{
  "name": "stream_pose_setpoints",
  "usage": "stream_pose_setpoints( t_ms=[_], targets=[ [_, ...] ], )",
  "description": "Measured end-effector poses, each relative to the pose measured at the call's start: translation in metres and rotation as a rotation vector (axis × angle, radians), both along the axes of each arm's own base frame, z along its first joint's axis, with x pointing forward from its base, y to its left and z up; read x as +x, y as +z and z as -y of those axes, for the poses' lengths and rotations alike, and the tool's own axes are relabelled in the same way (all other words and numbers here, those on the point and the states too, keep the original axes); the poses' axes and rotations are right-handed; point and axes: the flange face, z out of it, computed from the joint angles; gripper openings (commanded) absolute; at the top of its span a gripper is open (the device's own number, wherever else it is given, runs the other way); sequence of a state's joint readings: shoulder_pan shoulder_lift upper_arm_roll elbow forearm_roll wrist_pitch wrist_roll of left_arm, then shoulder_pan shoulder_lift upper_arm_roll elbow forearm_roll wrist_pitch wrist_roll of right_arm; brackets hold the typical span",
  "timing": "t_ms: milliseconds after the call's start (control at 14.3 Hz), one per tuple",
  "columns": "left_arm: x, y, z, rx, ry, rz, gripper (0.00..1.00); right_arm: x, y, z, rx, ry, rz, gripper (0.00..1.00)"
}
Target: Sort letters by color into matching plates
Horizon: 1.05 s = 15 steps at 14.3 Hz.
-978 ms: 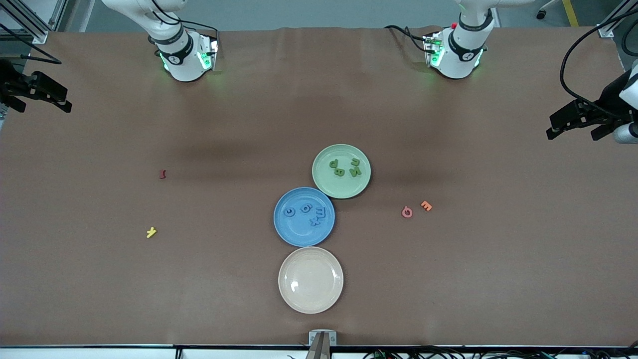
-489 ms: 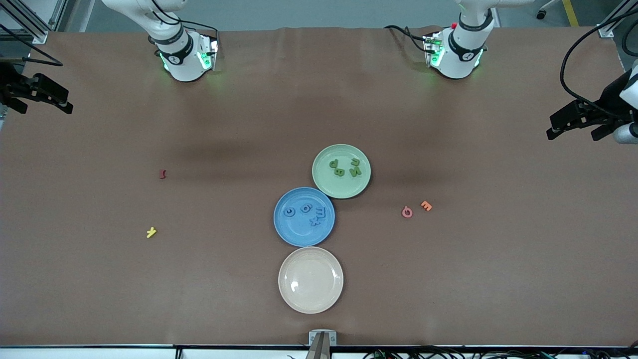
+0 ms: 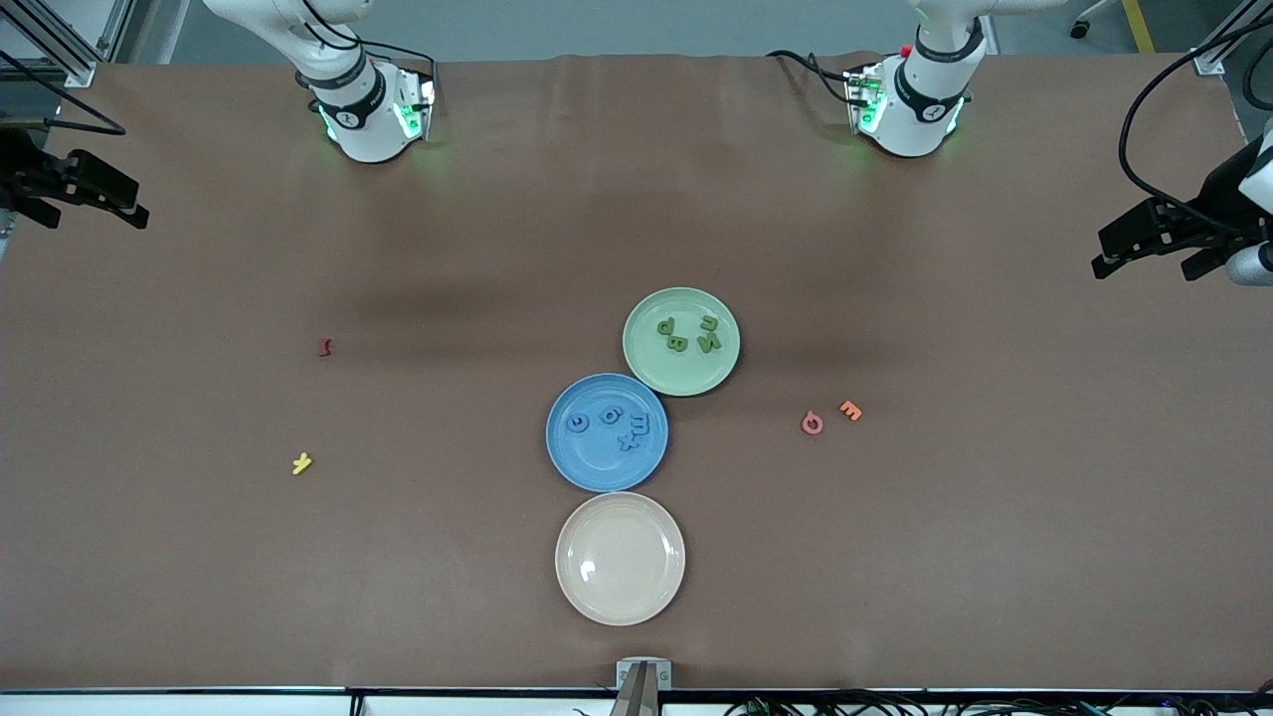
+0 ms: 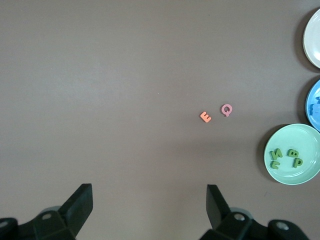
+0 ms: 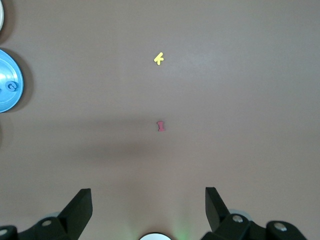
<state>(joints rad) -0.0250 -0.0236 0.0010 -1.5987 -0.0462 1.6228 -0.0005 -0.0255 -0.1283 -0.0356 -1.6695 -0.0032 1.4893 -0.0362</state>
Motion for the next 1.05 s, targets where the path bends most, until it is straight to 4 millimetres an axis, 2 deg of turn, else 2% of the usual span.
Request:
stream_pose_setpoints(
  t_ms=[1048],
  targets=[
    [0.0, 0.001, 0.004, 0.0, -0.008, 0.005, 1.0, 0.005, 0.009, -0.004, -0.006, 0.008, 0.054, 1.0]
  ],
)
